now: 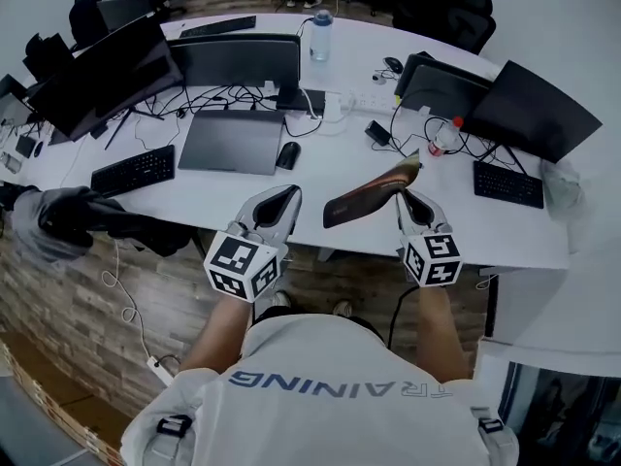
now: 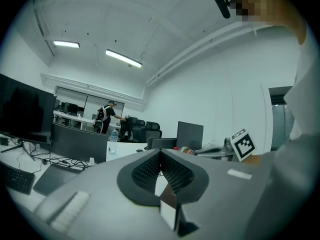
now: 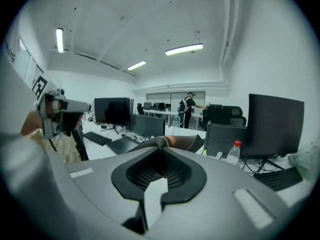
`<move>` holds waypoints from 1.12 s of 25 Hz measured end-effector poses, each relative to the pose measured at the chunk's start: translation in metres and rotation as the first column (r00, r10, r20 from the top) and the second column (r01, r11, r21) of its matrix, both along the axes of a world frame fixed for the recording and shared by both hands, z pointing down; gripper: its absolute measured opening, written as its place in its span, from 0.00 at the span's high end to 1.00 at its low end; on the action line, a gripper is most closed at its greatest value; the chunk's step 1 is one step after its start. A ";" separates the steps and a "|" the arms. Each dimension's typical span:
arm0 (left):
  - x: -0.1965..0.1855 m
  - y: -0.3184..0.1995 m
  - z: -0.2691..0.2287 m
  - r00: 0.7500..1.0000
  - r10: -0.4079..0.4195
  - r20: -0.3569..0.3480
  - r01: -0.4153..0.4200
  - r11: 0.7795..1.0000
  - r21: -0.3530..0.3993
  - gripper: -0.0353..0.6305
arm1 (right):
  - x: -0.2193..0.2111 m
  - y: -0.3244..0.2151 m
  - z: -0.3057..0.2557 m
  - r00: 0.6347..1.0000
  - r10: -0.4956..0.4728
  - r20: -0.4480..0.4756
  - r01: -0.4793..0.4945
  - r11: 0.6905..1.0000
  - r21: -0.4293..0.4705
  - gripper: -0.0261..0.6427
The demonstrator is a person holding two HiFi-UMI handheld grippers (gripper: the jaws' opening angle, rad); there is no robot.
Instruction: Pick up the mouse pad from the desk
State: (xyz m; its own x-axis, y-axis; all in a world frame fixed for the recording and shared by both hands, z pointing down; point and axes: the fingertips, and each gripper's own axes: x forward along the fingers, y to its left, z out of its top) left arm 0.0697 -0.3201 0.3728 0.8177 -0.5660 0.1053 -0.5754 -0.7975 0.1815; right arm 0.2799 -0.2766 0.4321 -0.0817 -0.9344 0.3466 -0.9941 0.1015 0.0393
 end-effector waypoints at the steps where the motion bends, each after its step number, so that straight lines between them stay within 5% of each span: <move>1: 0.000 -0.001 -0.002 1.000 0.006 -0.004 -0.006 1.000 0.003 0.95 | -0.001 0.002 -0.015 1.000 0.008 0.008 -0.008 0.999 0.035 0.90; 10: -0.001 -0.004 -0.034 0.998 0.036 -0.046 -0.033 0.997 0.064 0.95 | 0.003 0.023 -0.124 0.998 0.057 0.020 -0.060 0.960 0.273 0.90; 28: 0.011 -0.014 -0.037 0.998 0.032 -0.063 -0.028 0.998 0.060 0.95 | 0.010 0.018 -0.130 0.999 0.035 0.019 -0.039 0.957 0.289 0.89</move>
State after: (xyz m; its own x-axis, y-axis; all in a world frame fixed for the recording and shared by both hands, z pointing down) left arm 0.0806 -0.3343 0.3356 0.8385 -0.5445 0.0197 -0.5395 -0.8248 0.1694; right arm 0.2898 -0.2582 0.3016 -0.0478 -0.9970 0.0605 -0.9975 0.0508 0.0484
